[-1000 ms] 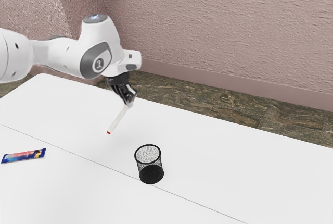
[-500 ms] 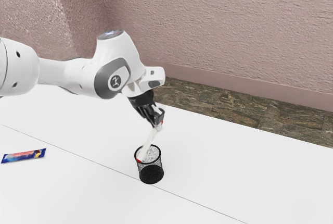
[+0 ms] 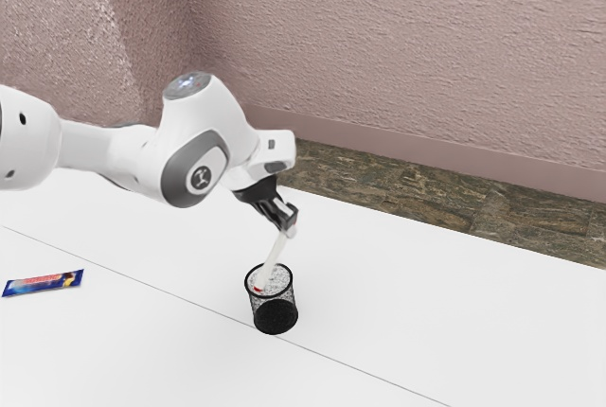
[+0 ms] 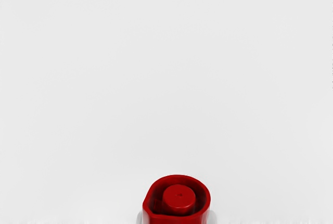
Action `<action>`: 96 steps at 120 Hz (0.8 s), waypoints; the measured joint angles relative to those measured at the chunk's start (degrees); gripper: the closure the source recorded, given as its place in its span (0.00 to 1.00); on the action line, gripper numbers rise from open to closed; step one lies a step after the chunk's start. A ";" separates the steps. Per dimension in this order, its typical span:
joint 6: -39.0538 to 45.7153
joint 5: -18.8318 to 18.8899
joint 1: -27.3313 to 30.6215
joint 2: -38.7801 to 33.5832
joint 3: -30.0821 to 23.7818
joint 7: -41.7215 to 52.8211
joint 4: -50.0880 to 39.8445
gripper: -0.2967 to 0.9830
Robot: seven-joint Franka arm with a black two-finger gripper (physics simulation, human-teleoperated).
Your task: Put the marker into the pen holder.
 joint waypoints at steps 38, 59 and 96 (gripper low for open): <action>3.46 0.72 0.27 -5.87 -0.81 -0.03 -8.26 0.85; 3.89 0.75 0.27 -6.62 -0.56 0.21 -10.85 0.74; -10.02 3.65 1.06 5.28 -0.74 1.20 18.86 0.36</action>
